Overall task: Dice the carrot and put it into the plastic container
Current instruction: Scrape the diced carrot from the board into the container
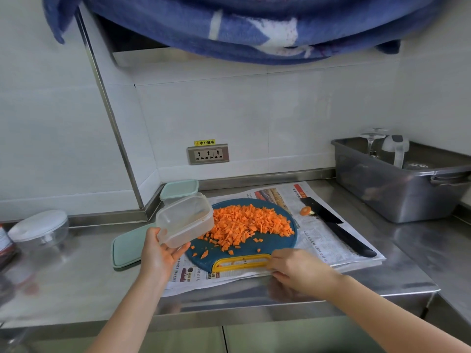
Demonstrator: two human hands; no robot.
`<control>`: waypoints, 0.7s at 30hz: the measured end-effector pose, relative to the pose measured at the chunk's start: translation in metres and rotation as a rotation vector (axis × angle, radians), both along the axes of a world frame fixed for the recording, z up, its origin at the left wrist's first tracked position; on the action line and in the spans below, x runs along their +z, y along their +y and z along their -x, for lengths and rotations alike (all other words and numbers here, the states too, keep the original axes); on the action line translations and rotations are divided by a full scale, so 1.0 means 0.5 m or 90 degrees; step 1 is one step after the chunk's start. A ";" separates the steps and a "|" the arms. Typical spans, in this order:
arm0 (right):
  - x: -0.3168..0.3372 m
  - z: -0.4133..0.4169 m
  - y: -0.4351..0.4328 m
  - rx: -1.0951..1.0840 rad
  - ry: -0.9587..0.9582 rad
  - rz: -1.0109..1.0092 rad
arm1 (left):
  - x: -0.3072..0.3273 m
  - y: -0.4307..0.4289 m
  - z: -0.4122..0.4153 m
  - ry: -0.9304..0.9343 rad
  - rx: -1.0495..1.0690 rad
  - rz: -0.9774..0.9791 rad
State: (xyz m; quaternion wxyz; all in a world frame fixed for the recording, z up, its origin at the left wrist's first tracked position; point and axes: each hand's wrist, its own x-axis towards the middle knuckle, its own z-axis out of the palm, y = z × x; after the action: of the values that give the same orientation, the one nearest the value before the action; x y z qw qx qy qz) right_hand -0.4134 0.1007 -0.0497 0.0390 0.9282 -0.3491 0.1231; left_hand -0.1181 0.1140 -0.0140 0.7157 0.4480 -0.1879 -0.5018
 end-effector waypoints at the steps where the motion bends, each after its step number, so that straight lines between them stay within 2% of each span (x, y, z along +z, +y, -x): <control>1: -0.002 -0.007 -0.002 0.003 0.009 -0.004 | 0.002 0.001 -0.001 -0.003 0.001 -0.001; 5: 0.018 -0.010 0.006 -0.025 0.024 -0.043 | 0.002 0.004 -0.013 -0.018 0.008 -0.009; 11: 0.025 0.003 0.047 -0.020 -0.070 -0.171 | -0.008 -0.009 -0.019 -0.062 0.057 -0.047; 13: 0.036 0.010 0.052 -0.112 -0.200 -0.267 | -0.008 -0.012 -0.010 -0.098 0.090 -0.055; 15: 0.049 0.030 0.028 -0.268 -0.330 -0.324 | -0.003 -0.021 -0.008 -0.094 0.110 -0.041; 17: 0.055 0.061 -0.019 -0.416 -0.405 -0.369 | -0.001 -0.032 -0.011 -0.089 0.113 -0.044; 19: 0.061 0.092 -0.057 -0.516 -0.428 -0.377 | 0.004 -0.045 -0.013 -0.108 0.096 -0.068; 21: 0.069 0.119 -0.083 -0.589 -0.358 -0.303 | 0.009 -0.057 -0.014 -0.125 0.083 -0.074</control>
State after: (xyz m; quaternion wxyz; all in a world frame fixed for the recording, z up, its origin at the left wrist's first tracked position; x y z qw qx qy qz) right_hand -0.4728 0.0594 -0.0154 -0.2146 0.5948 -0.7323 0.2527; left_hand -0.1112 0.0855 -0.0093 0.6977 0.5467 -0.1981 -0.4184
